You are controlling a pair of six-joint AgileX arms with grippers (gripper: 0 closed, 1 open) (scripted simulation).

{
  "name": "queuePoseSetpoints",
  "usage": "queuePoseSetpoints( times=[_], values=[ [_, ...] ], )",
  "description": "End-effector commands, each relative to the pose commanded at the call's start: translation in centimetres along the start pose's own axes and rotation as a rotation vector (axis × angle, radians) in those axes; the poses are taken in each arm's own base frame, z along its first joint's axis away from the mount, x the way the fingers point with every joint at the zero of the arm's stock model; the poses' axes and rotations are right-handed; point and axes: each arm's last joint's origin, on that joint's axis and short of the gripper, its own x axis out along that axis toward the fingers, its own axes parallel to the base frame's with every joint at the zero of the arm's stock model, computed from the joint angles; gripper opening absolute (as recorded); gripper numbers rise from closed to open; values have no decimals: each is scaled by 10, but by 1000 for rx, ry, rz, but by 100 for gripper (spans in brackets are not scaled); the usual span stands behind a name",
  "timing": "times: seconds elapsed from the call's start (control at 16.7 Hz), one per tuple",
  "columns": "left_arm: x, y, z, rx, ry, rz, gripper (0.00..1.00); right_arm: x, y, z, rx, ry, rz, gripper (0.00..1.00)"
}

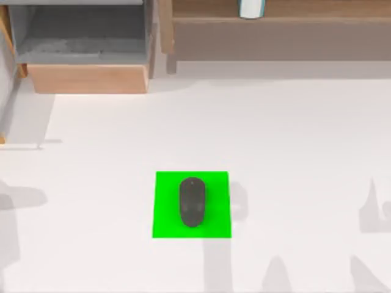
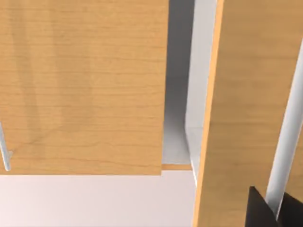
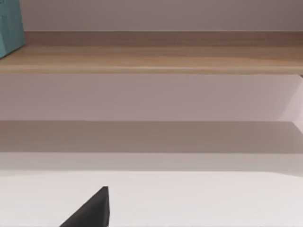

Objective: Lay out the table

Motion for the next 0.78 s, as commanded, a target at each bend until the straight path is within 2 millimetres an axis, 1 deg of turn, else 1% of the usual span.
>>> queuePoseSetpoints(
  times=[0.18, 0.3, 0.36, 0.66, 0.78],
  values=[
    [24, 1, 2, 1, 4, 1, 0, 0, 0, 0, 0, 0, 0, 100],
    [35, 1, 4, 1, 5, 0, 0, 0, 0, 0, 0, 0, 0, 100],
    [38, 1, 4, 1, 6, 0, 0, 0, 0, 0, 0, 0, 0, 100],
    [37, 0, 4, -2, 6, -4, 0, 0, 0, 0, 0, 0, 0, 100],
    [46, 1, 5, -4, 1, -3, 0, 0, 0, 0, 0, 0, 0, 100]
  ],
)
